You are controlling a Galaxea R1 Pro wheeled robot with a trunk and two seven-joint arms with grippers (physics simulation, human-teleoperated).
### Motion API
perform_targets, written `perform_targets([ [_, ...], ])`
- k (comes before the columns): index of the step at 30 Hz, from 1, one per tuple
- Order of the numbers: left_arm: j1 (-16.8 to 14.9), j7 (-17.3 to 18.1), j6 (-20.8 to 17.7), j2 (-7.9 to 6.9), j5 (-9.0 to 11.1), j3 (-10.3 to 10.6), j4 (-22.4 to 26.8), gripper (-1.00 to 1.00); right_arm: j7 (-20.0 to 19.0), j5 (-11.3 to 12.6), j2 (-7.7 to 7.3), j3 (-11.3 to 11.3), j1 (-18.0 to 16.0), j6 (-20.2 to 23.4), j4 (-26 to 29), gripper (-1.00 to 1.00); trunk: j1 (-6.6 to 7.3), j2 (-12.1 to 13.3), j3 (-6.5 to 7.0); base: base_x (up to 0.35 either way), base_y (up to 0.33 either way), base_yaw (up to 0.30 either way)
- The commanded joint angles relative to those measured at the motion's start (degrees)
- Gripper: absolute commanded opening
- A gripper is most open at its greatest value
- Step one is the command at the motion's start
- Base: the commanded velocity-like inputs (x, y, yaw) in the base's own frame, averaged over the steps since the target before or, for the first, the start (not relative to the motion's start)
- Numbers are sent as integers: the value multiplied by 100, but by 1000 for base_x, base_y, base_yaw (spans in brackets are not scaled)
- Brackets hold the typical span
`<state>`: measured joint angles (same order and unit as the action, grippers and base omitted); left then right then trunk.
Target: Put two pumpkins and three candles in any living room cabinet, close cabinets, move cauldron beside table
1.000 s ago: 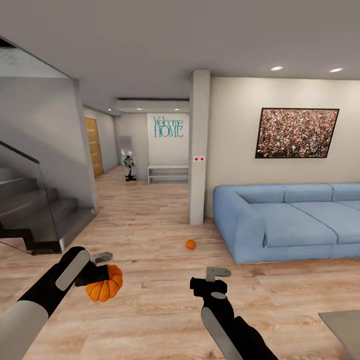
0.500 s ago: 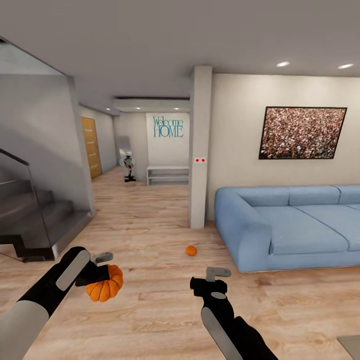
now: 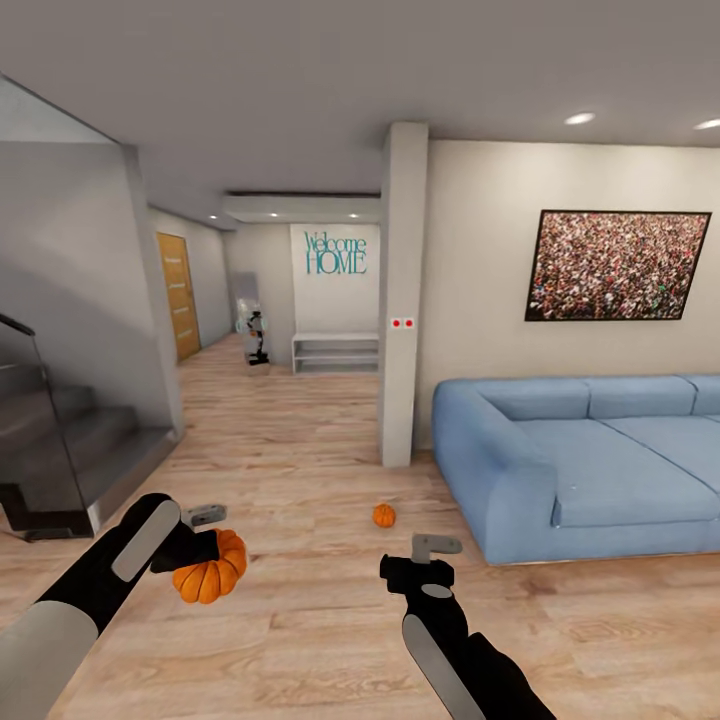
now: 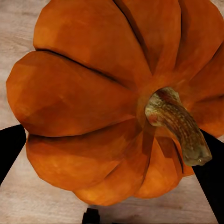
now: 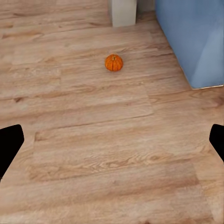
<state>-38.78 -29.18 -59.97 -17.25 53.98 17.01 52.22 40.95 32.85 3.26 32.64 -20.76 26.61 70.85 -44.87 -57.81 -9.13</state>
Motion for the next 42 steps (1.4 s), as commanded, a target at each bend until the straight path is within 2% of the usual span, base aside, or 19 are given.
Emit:
perform_targets([
  [1,-7,-62,-3,-7,56,22,7,-100,45,35,-1,11,-7,18,7,100,-6,-8,-8,329,0,0],
  [12,-7,-62,-3,-8,57,22,7,-100,45,38,-1,23,-7,20,17,100,-6,-8,-8,329,12,0],
  [42,-7,-62,-3,-3,57,22,7,-100,45,42,-1,14,-7,20,1,100,-6,-8,-8,329,101,0],
])
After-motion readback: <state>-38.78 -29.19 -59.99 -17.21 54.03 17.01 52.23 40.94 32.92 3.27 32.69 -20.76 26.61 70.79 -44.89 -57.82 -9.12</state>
